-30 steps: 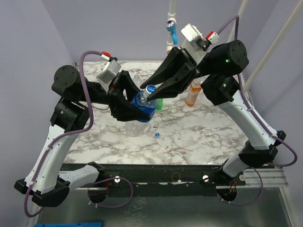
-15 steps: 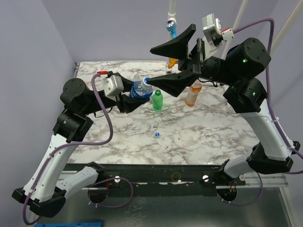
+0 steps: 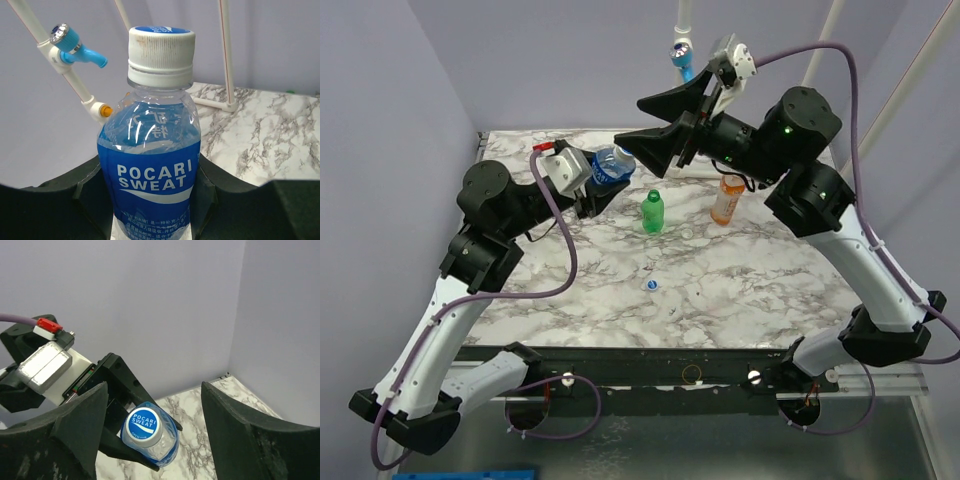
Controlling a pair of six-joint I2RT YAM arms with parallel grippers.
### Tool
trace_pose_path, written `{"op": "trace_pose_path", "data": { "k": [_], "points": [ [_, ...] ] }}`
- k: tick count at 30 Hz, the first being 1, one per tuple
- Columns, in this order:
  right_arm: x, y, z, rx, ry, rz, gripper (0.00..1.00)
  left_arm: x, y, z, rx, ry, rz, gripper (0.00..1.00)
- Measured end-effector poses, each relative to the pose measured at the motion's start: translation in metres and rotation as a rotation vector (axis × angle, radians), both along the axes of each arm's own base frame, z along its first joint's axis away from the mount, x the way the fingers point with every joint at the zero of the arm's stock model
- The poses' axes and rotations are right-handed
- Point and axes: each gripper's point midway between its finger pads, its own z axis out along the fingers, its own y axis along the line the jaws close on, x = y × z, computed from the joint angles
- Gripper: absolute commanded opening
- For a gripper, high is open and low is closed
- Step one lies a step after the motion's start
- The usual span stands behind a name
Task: Unscrew the bottle caps
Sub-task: Unscrew the bottle cap from the plastic bottle.
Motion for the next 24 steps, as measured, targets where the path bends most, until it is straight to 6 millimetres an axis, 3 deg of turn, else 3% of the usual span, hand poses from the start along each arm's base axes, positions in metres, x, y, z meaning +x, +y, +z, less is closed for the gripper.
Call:
{"op": "trace_pose_path", "data": {
  "k": [8,13,20,24],
  "points": [
    [0.031,0.022,-0.031,-0.014,0.069,-0.106,0.66,0.028,0.0,-0.01,-0.039,0.103,0.096,0.0],
    [0.044,0.025,-0.045,-0.013,0.097,-0.158,0.59,0.031,0.002,-0.004,-0.075,0.133,0.118,0.0],
    [0.05,0.024,-0.04,0.03,0.109,-0.198,0.45,0.029,0.003,0.005,-0.121,0.155,0.124,0.0],
    [0.048,0.026,-0.039,0.048,0.119,-0.189,0.27,0.03,0.003,0.004,-0.128,0.168,0.125,0.0]
  ]
}}
